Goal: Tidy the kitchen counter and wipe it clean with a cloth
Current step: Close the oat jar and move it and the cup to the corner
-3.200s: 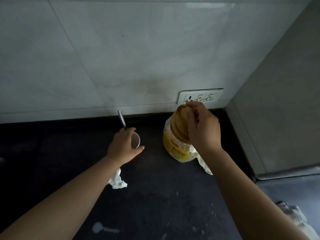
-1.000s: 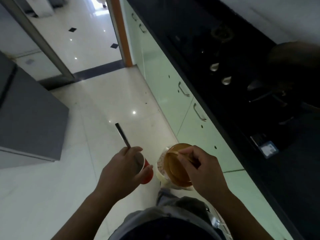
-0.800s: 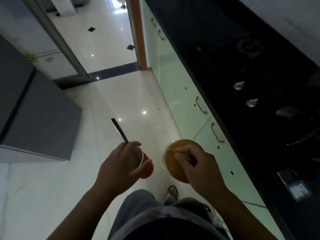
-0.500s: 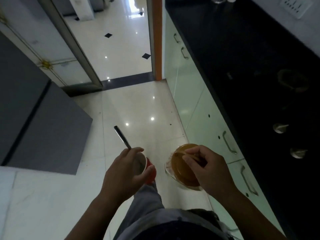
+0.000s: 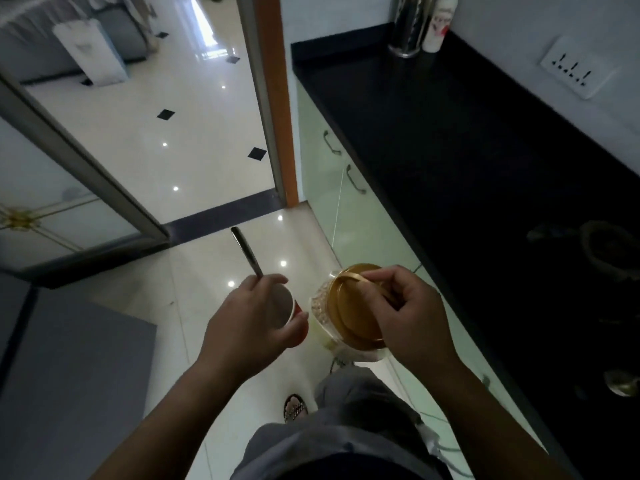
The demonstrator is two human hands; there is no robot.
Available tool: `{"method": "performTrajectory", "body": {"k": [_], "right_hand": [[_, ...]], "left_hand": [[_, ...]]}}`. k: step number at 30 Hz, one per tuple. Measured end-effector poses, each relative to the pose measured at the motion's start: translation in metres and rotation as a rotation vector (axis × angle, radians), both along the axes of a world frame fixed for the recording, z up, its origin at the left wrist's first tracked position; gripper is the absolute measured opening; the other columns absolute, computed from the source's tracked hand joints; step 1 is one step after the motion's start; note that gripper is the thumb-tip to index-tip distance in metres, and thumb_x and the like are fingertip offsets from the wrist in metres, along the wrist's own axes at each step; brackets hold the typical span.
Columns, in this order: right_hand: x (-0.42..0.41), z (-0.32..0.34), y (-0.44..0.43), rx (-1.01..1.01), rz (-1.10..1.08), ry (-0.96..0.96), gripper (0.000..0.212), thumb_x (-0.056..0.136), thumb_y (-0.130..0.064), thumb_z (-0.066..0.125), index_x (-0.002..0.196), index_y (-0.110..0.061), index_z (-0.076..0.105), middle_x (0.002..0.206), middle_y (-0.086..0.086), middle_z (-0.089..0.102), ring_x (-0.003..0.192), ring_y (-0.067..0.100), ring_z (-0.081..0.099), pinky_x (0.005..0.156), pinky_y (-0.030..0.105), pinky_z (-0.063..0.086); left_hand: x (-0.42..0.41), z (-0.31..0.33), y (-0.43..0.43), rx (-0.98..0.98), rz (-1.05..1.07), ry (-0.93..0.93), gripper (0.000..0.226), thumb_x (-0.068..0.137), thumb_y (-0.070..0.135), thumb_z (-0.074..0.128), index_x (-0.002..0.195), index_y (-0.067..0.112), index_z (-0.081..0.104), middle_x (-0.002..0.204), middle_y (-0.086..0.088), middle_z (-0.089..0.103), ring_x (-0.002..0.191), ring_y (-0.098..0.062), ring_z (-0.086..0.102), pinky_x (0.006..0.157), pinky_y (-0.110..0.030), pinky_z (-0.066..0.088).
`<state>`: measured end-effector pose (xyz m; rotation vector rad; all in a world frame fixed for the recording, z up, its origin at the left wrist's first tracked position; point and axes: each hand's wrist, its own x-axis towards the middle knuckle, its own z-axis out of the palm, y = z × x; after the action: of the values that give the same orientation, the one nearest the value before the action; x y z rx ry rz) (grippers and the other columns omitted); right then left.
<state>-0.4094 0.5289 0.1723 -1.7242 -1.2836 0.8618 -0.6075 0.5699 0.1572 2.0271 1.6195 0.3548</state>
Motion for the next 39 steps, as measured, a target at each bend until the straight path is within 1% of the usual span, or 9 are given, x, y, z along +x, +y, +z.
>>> {"method": "performTrajectory", "body": {"k": [5, 8, 12, 17, 22, 26, 30, 35, 39], "right_hand": [[0.033, 0.018, 0.090, 0.052, -0.083, -0.011, 0.014, 0.083, -0.032, 0.063, 0.096, -0.034, 0.058, 0.090, -0.029, 0.054, 0.084, -0.006, 0.050, 0.073, 0.011, 0.040], [0.064, 0.029, 0.149, 0.084, -0.097, -0.014, 0.013, 0.084, -0.033, 0.062, 0.095, -0.037, 0.057, 0.090, -0.029, 0.055, 0.085, -0.006, 0.051, 0.073, 0.011, 0.040], [0.106, 0.048, 0.212, 0.132, -0.135, 0.039, 0.009, 0.084, -0.032, 0.061, 0.086, -0.040, 0.057, 0.085, -0.036, 0.060, 0.088, -0.018, 0.053, 0.066, 0.001, 0.042], [0.148, 0.047, 0.258, 0.117, -0.277, 0.097, 0.007, 0.083, -0.032, 0.062, 0.089, -0.036, 0.061, 0.092, -0.025, 0.063, 0.091, -0.009, 0.058, 0.075, 0.014, 0.048], [0.189, 0.043, 0.289, 0.134, -0.474, 0.038, 0.006, 0.084, -0.030, 0.062, 0.087, -0.035, 0.063, 0.094, -0.030, 0.062, 0.088, -0.010, 0.059, 0.072, 0.008, 0.047], [0.213, 0.044, 0.325, 0.129, -0.591, -0.028, 0.005, 0.085, -0.029, 0.062, 0.087, -0.034, 0.064, 0.092, -0.030, 0.063, 0.086, -0.010, 0.060, 0.070, 0.008, 0.048], [0.229, 0.044, 0.377, 0.155, -0.716, -0.011, 0.006, 0.085, -0.028, 0.062, 0.088, -0.032, 0.065, 0.090, -0.026, 0.065, 0.087, -0.007, 0.061, 0.072, 0.012, 0.049], [0.240, 0.049, 0.461, 0.180, -0.852, -0.031, 0.009, 0.086, -0.026, 0.062, 0.088, -0.035, 0.064, 0.092, -0.027, 0.064, 0.089, -0.007, 0.060, 0.073, 0.011, 0.049], [0.265, 0.053, 0.527, 0.169, -0.936, -0.070, 0.008, 0.087, -0.027, 0.061, 0.089, -0.034, 0.064, 0.087, -0.020, 0.067, 0.089, -0.005, 0.060, 0.074, 0.016, 0.049]], "left_hand": [[0.037, 0.008, 0.096, 0.021, -0.054, -0.008, 0.066, 0.071, 0.053, 0.068, 0.128, 0.030, 0.043, 0.129, 0.001, 0.051, 0.096, -0.011, 0.044, 0.070, -0.023, 0.048], [0.070, 0.016, 0.166, 0.053, -0.076, -0.015, 0.065, 0.071, 0.051, 0.068, 0.127, 0.030, 0.043, 0.129, 0.001, 0.050, 0.095, -0.009, 0.042, 0.065, -0.017, 0.043], [0.119, 0.036, 0.249, 0.075, -0.148, -0.028, 0.062, 0.073, 0.048, 0.068, 0.127, 0.028, 0.044, 0.127, 0.003, 0.051, 0.095, -0.007, 0.041, 0.067, -0.016, 0.040], [0.172, 0.035, 0.318, 0.078, -0.234, -0.057, 0.058, 0.075, 0.046, 0.066, 0.125, 0.029, 0.044, 0.122, 0.004, 0.052, 0.094, -0.007, 0.046, 0.073, -0.024, 0.044], [0.222, 0.025, 0.383, 0.084, -0.413, -0.035, 0.058, 0.072, 0.055, 0.061, 0.122, 0.029, 0.046, 0.110, 0.009, 0.051, 0.087, -0.007, 0.051, 0.071, -0.025, 0.044], [0.265, 0.016, 0.447, 0.026, -0.554, -0.028, 0.064, 0.067, 0.065, 0.056, 0.122, 0.035, 0.042, 0.112, 0.015, 0.044, 0.094, -0.007, 0.050, 0.077, -0.028, 0.045], [0.308, 0.013, 0.514, -0.003, -0.665, -0.096, 0.060, 0.069, 0.056, 0.065, 0.121, 0.035, 0.045, 0.114, 0.016, 0.043, 0.100, -0.006, 0.048, 0.082, -0.027, 0.040], [0.341, 0.021, 0.611, 0.030, -0.842, -0.100, 0.056, 0.070, 0.055, 0.065, 0.120, 0.037, 0.047, 0.110, 0.017, 0.043, 0.097, -0.006, 0.050, 0.077, -0.027, 0.042], [0.362, 0.024, 0.690, 0.115, -0.951, -0.074, 0.053, 0.071, 0.055, 0.063, 0.117, 0.035, 0.047, 0.108, 0.014, 0.042, 0.094, -0.008, 0.050, 0.073, -0.028, 0.043]]}}
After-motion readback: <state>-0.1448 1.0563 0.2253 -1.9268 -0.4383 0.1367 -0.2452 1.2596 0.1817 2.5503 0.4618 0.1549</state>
